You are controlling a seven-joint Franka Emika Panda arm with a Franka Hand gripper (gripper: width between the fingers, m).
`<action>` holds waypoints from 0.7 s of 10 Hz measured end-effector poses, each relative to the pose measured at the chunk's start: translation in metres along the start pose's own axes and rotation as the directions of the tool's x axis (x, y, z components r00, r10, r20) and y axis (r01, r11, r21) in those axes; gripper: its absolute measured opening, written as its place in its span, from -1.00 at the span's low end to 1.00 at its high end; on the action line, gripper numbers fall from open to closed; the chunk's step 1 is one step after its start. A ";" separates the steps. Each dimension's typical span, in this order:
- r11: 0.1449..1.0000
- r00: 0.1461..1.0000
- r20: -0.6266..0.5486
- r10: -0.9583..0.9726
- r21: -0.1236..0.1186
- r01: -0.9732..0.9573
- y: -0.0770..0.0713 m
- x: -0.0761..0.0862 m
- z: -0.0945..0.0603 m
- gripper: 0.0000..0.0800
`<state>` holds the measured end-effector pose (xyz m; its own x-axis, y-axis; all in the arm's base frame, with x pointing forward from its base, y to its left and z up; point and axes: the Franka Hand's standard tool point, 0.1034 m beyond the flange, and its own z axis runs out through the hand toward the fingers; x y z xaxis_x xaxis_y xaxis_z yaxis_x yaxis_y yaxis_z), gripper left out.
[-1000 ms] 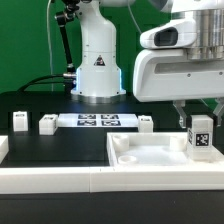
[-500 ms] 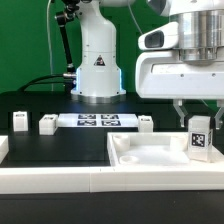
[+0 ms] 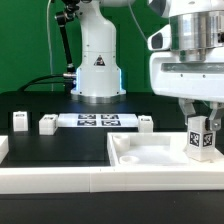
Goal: Assemble square table
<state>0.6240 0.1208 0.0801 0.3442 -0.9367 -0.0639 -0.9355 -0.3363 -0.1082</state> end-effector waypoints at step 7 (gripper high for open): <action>0.989 0.989 0.022 0.149 0.010 -0.149 -0.001 0.001 0.001 0.33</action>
Offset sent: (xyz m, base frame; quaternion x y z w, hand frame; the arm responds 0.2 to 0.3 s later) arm 0.0047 -0.0014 -0.0021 0.0191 -0.0199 0.1447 0.9891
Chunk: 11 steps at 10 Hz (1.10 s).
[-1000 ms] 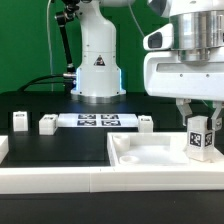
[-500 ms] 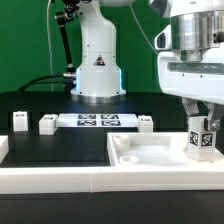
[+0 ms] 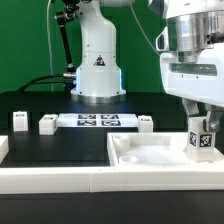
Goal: Assemble square table
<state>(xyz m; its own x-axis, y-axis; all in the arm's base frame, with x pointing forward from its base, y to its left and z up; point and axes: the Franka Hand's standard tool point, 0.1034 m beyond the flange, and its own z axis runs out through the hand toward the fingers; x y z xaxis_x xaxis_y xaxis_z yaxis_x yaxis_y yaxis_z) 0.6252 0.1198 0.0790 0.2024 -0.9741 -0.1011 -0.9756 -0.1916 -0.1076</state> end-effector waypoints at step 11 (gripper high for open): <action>0.676 0.676 0.010 -0.737 -0.014 0.737 0.001 -0.007 0.001 0.62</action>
Offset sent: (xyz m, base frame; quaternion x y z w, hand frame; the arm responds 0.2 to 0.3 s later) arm -0.0014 0.0121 -0.0005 0.0144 0.0168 -0.1616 0.9866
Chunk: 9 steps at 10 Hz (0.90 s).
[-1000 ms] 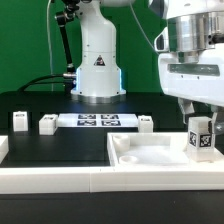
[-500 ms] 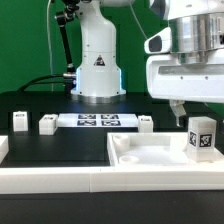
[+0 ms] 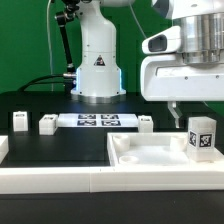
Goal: Assemble square table
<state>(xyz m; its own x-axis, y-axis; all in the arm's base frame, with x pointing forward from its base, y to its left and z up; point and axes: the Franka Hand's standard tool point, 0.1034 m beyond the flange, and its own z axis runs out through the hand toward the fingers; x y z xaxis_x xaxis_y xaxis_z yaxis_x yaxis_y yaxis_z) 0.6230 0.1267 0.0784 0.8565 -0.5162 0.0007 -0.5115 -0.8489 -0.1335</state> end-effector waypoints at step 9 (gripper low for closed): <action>0.803 0.805 0.018 -0.594 -0.056 0.594 0.004 0.006 -0.004 0.56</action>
Offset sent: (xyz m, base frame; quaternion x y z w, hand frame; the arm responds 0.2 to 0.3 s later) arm 0.0041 -0.0014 0.0013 -0.0178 -0.0063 -0.2191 0.9755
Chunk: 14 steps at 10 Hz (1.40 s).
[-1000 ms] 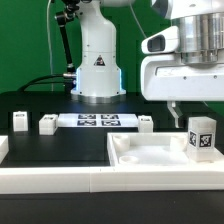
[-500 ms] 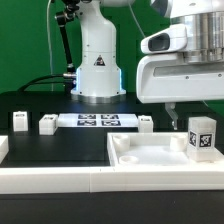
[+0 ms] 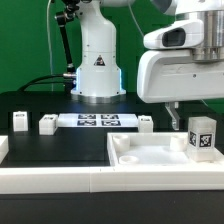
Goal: Assemble square table
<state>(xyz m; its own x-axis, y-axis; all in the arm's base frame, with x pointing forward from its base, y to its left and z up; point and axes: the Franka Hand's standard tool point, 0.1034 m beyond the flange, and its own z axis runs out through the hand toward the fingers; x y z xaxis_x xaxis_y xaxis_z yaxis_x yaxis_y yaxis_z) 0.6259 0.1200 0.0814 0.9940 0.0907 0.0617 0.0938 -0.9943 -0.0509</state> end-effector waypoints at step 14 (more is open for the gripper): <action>0.594 0.593 -0.038 0.804 0.060 -0.802 0.001 -0.002 0.001 -0.27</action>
Offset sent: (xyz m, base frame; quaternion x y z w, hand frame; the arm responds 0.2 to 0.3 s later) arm 0.0000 0.0000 0.0000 0.0000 0.0000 0.0650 0.9979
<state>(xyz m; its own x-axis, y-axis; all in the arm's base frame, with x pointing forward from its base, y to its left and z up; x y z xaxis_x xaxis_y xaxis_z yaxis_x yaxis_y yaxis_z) 0.6241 0.1185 0.0798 0.6627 -0.7482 0.0338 -0.7381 -0.6601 -0.1399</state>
